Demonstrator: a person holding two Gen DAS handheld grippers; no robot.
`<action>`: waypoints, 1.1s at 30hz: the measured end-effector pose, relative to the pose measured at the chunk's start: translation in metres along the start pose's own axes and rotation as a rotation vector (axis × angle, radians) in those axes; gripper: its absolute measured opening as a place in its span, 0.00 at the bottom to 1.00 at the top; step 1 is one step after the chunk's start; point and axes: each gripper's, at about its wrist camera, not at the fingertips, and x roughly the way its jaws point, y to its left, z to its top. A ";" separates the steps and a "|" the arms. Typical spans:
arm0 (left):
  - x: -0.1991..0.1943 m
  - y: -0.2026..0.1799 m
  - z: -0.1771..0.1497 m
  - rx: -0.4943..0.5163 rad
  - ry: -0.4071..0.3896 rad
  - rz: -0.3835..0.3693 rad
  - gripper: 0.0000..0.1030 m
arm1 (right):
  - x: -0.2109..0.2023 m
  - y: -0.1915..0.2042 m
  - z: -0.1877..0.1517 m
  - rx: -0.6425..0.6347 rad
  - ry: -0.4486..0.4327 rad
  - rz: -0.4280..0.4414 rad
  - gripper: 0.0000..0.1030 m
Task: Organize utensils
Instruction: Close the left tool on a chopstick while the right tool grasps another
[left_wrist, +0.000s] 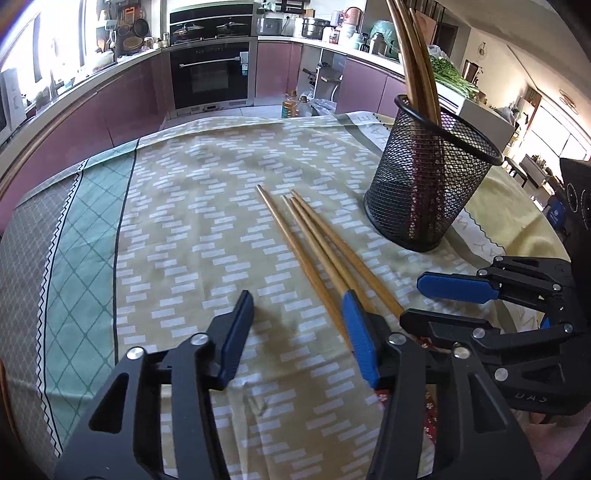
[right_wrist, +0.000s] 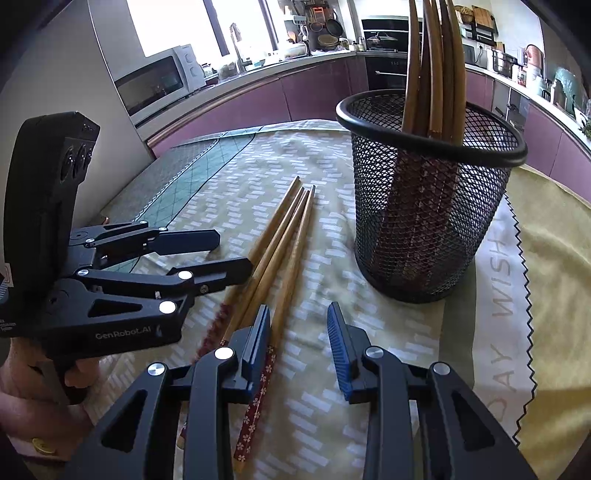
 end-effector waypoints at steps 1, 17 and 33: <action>0.000 0.001 0.000 0.001 0.002 -0.001 0.44 | 0.001 0.000 0.001 -0.003 0.001 -0.003 0.29; 0.008 0.004 0.008 -0.030 0.013 -0.017 0.19 | 0.017 0.012 0.015 -0.021 -0.007 -0.057 0.17; -0.014 0.002 -0.005 -0.071 -0.026 -0.072 0.07 | 0.001 0.009 0.013 0.033 -0.035 0.033 0.05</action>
